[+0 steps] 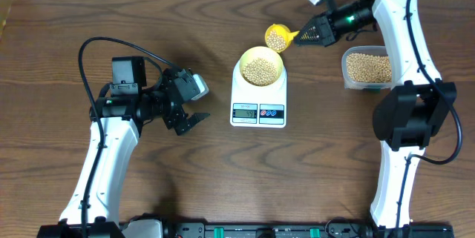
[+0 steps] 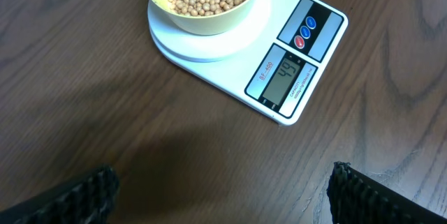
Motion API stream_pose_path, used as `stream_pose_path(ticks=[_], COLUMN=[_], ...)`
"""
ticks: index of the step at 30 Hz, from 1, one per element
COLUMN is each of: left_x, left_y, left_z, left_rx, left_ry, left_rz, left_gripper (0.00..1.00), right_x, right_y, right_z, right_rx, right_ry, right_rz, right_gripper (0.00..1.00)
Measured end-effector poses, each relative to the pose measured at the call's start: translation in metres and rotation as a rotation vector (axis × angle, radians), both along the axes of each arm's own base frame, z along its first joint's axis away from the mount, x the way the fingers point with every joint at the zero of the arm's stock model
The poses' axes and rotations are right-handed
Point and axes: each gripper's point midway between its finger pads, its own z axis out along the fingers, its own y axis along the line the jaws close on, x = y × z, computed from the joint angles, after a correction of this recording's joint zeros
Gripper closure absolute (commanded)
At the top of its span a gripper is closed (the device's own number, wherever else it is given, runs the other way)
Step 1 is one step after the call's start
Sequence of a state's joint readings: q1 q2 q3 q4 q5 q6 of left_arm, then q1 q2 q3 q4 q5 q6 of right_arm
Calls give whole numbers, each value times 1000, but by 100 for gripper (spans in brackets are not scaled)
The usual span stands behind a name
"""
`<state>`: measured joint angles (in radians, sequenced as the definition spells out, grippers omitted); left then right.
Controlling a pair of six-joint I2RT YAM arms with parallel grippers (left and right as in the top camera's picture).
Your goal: Scoop item into bowl and weigh 50g on scale
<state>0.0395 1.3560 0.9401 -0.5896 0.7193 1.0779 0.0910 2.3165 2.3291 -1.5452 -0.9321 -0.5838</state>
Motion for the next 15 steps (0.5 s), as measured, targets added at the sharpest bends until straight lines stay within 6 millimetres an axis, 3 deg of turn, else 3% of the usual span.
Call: stream_pose_path(ticks=[15], left_x=[0], left_y=[0], left_z=[0], left_rx=[0], left_ry=[0], left_rz=[0], left_gripper=[3], right_x=[-9], right_y=[18], right_z=[-21], right_rx=[-162], right_ry=[-38], right_rz=[76], right_gripper=[99])
